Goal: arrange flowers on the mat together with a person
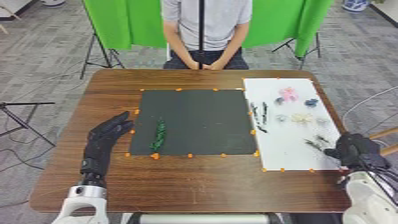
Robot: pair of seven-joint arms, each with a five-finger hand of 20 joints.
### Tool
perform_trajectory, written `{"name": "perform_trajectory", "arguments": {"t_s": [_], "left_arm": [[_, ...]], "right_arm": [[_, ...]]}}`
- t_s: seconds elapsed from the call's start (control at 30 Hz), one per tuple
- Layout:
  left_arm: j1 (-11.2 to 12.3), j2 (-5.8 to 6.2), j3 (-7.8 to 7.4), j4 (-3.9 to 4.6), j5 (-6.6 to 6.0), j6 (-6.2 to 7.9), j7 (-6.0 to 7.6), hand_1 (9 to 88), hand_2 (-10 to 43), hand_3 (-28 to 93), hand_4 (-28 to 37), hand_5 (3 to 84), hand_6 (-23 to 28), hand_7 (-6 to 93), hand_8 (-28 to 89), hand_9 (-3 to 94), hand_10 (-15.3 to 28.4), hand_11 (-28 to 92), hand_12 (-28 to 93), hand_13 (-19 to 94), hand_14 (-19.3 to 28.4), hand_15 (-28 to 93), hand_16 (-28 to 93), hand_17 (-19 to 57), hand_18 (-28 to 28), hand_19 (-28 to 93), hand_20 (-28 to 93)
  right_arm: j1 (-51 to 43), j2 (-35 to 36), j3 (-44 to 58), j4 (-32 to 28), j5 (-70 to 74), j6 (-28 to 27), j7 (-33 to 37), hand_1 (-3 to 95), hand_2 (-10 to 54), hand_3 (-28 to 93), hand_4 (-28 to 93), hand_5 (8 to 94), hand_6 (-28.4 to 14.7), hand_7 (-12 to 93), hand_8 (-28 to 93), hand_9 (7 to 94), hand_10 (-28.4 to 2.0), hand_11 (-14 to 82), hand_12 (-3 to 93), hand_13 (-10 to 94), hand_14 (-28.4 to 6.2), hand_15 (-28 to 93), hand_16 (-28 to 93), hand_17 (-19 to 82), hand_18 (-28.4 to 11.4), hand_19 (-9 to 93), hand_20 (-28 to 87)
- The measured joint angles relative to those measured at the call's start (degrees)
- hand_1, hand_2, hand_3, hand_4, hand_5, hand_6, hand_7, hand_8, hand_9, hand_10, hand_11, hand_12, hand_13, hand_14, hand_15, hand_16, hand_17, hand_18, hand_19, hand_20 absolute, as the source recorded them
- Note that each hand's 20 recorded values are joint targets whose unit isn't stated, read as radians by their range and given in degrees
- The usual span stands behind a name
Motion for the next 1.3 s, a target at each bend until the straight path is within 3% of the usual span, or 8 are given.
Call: {"name": "perform_trajectory", "arguments": {"t_s": [0.3, 0.57, 0.73, 0.87, 1.03, 1.1, 1.3], "left_arm": [[0.0, -0.06, -0.41, -0.01, 0.07, -0.63, -0.47, 27.1, -5.8, 69, -23.9, 49.2, 5.4, 9.9, -6, 48.3, 14.5, 18, 12, 41, 16.8, 12, -1, 13.9, 11.4, 6, 22], [0.2, -0.33, -1.41, -0.05, 0.29, -1.76, -1.59, 26.9, -5.9, 70, -23.8, 48.9, 5.3, 9.6, -6, 47.9, 14.3, 18, 12, 40, 16.8, 12, -1, 13.4, 11.6, 5, 21], [0.2, -0.33, -2.21, 0.48, 0.26, -1.77, -1.35, 26.2, -5.1, 69, -24.4, 49.3, 5.3, 9.9, -6, 48.3, 14.3, 18, 12, 41, 16.7, 12, -1, 13.4, 11.6, 5, 21], [0.3, 0.09, -3.14, 1.12, -0.06, 0.10, -0.35, 24.4, -1.5, 70, -27.2, 50.0, 5.1, 10.6, -6, 48.8, 14.4, 18, 12, 41, 16.7, 12, -1, 13.7, 11.4, 5, 21], [1.1, 1.02, -4.74, 1.52, -1.27, 5.67, 1.03, 22.7, 0.4, 71, -28.1, 50.2, 5.1, 10.8, -7, 49.1, 14.5, 18, 12, 41, 16.5, 12, -1, 14.0, 11.3, 5, 21], [1.5, 1.28, -5.47, 1.73, -2.15, 7.17, 1.56, 22.5, 0.6, 71, -28.2, 50.3, 5.1, 10.8, -7, 49.3, 14.6, 18, 12, 41, 16.4, 12, -1, 14.0, 11.3, 5, 21], [3.5, 1.64, -7.42, 1.83, -3.18, 8.03, 2.06, 21.8, 0.1, 71, -28.2, 50.4, 5.1, 11.0, -7, 49.5, 14.6, 19, 12, 42, 16.7, 12, -1, 14.1, 11.3, 5, 22]], "right_arm": [[0.7, -0.7, 0.0, -0.9, 4.2, 1.6, 1.9, 87.6, -9.5, -28, 30, 88.4, 2.0, 23, 16, 93.7, -7.8, 37.2, 22.3, 94, 1.0, 62, 19, 63, -13.7, 83, 23], [1.5, -6.5, -0.2, -9.6, 8.1, 4.9, 8.2, 88.8, -9.5, -28, 32, 89.1, 1.1, 24, 15, 93.7, -8.1, 39.4, 21.9, 94, 1.1, 64, 19, 63, -13.8, 84, 23], [7.4, -11.5, -7.0, -12.6, 7.9, 9.3, 9.1, 88.9, -9.5, -28, 33, 88.7, 1.0, 25, 15, 93.7, -8.6, 43.1, 19.9, 94, 1.1, 66, 18, 63, -14.3, 86, 24], [13.4, -16.7, -13.5, -13.0, 7.7, 10.4, 7.2, 88.8, -9.5, -28, 35, 88.8, 0.9, 26, 15, 93.7, -8.4, 45.3, 20.2, 94, 1.2, 69, 18, 62, -14.8, 87, 24], [18.9, -22.7, -20.0, -12.4, 7.9, 10.3, 2.2, 88.8, -9.5, -28, 36, 88.7, 0.4, 27, 14, 93.7, -8.3, 46.9, 20.2, 94, 1.3, 70, 18, 62, -15.0, 89, 24], [20.6, -25.3, -21.9, -11.5, 8.2, 9.7, 0.7, 88.8, -9.5, -28, 37, 88.6, 0.2, 28, 14, 93.7, -8.2, 47.1, 20.1, 94, 1.4, 71, 18, 62, -15.0, 89, 24], [24.4, -31.2, -27.0, -7.6, 9.7, 5.2, -0.2, 88.9, -9.5, -28, 38, 88.7, -0.1, 28, 13, 93.7, -7.8, 48.4, 19.9, 94, 1.8, 72, 17, 63, -14.8, 90, 23]]}}
